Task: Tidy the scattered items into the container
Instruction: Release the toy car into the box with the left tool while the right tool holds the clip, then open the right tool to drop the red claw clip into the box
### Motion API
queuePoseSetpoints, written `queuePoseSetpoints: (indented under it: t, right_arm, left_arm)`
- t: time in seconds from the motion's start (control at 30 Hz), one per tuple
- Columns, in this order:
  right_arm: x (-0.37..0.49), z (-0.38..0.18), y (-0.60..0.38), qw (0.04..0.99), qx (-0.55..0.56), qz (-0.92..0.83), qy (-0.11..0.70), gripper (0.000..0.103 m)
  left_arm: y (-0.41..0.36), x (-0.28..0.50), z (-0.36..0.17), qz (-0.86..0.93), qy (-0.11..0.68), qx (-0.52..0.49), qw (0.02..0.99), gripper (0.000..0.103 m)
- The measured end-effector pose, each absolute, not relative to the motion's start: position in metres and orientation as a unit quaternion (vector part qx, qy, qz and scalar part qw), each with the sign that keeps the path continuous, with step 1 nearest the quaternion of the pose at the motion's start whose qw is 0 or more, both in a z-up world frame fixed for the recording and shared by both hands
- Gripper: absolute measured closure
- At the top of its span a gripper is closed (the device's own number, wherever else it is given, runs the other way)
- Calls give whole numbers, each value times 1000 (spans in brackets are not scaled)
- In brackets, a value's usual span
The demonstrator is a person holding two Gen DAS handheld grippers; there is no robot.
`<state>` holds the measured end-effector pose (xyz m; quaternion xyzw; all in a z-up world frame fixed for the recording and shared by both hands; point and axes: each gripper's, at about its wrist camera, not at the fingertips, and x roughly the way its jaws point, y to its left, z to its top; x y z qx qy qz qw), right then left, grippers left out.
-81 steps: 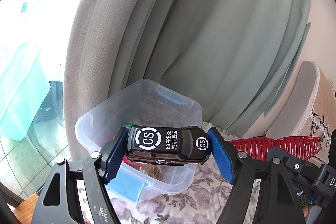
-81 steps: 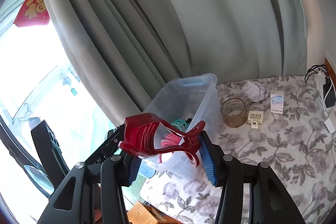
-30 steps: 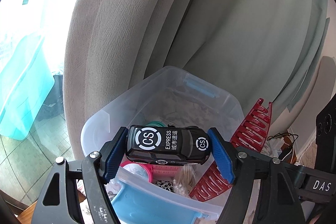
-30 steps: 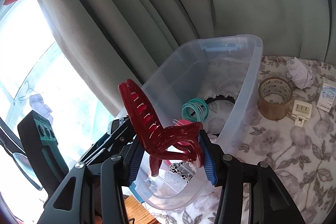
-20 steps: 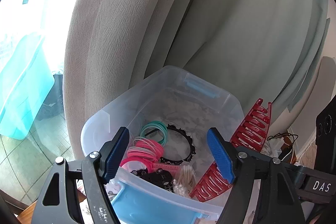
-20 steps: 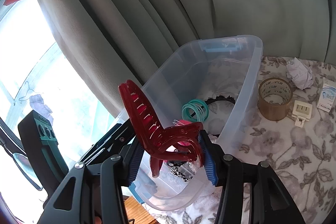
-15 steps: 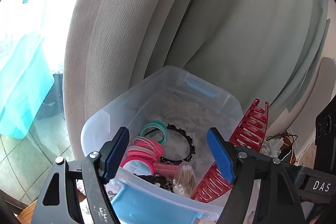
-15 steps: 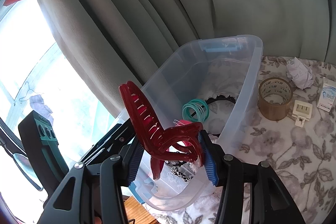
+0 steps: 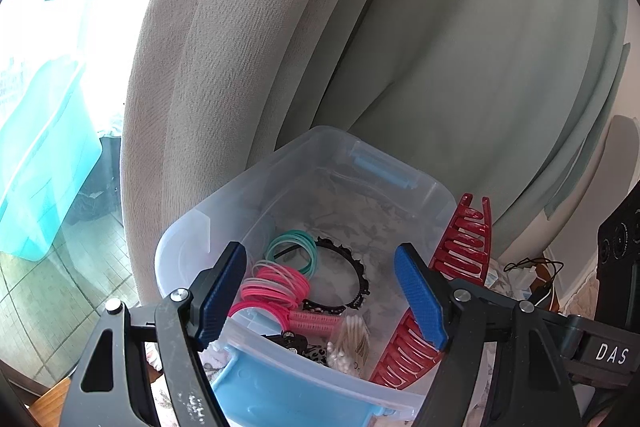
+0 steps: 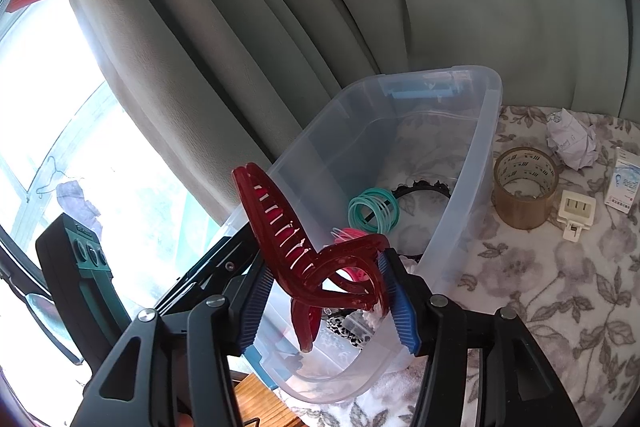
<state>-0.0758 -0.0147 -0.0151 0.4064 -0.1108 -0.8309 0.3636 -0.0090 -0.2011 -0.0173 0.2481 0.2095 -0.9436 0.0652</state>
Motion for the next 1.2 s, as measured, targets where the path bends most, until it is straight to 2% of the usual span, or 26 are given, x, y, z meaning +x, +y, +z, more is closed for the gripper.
queuePoseSetpoints:
  t: [0.47, 1.03, 1.2]
  right_arm:
    - [-74, -15, -22, 350, 397, -842, -109, 37]
    - [-69, -10, -22, 346, 372, -856, -96, 36]
    - [-61, -4, -15, 340, 355, -865, -98, 32]
  left_arm:
    - [-207, -1, -13, -941, 229, 241, 66, 26]
    - [-202, 1, -13, -937, 242, 246, 63, 25]
    - [-203, 4, -11, -931, 260, 247, 67, 25]
